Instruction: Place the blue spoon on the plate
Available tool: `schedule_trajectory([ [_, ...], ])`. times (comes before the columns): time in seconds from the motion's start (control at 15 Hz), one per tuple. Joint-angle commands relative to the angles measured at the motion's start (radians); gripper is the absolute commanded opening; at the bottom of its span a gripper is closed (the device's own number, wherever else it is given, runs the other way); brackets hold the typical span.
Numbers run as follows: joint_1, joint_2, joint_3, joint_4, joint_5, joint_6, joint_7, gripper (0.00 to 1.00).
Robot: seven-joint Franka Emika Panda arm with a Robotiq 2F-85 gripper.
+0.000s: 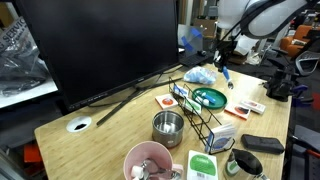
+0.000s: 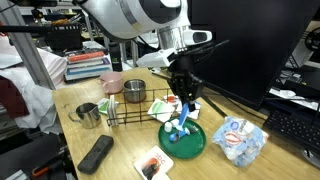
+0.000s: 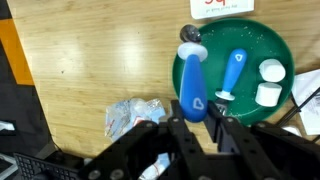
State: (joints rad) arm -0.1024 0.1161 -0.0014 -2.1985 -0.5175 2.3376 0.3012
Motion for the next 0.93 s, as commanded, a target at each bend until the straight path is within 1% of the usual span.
schedule_trajectory([
  [0.0,0.031,-0.001,-0.032,0.001,0.006,-0.001,-0.005,0.27],
  [0.07,0.031,-0.001,-0.032,0.001,0.006,-0.001,-0.005,0.27],
  [0.13,0.031,-0.001,-0.032,0.001,0.006,-0.001,-0.005,0.07],
  [0.33,0.032,0.032,-0.034,0.032,0.072,0.007,-0.066,0.07],
  [0.47,0.027,0.066,-0.038,0.068,0.141,0.005,-0.12,0.07],
  [0.73,0.017,0.169,-0.05,0.157,0.263,-0.008,-0.224,0.07],
  [0.87,0.017,0.23,-0.057,0.208,0.296,-0.021,-0.256,0.07],
])
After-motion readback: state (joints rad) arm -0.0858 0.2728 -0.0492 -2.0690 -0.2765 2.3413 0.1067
